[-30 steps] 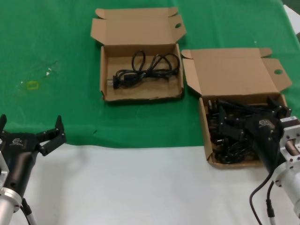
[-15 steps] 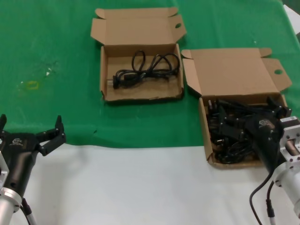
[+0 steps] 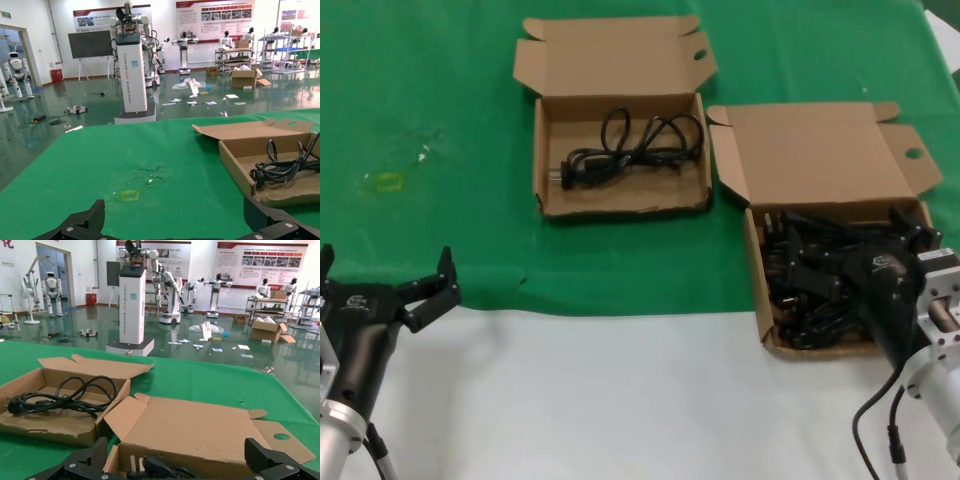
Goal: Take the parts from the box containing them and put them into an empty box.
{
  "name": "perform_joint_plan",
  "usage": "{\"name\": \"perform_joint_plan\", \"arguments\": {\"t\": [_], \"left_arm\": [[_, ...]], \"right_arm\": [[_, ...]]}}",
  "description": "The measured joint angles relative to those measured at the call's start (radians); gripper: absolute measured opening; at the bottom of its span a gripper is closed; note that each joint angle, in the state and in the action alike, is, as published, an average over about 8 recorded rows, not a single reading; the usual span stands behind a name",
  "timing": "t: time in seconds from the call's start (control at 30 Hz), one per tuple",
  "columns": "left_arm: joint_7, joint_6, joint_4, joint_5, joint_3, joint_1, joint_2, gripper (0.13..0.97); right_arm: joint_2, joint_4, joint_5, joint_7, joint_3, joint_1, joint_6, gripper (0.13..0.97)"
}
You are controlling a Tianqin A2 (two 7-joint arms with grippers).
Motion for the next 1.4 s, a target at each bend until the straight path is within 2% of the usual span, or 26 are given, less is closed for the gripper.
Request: {"name": "perform_joint_plan", "arguments": {"t": [1.4], "left_arm": [[0.000, 0.000, 0.000, 0.000, 0.000, 0.000, 0.000, 0.966]], "right_arm": [[0.000, 0.000, 0.000, 0.000, 0.000, 0.000, 0.000, 0.966]]}}
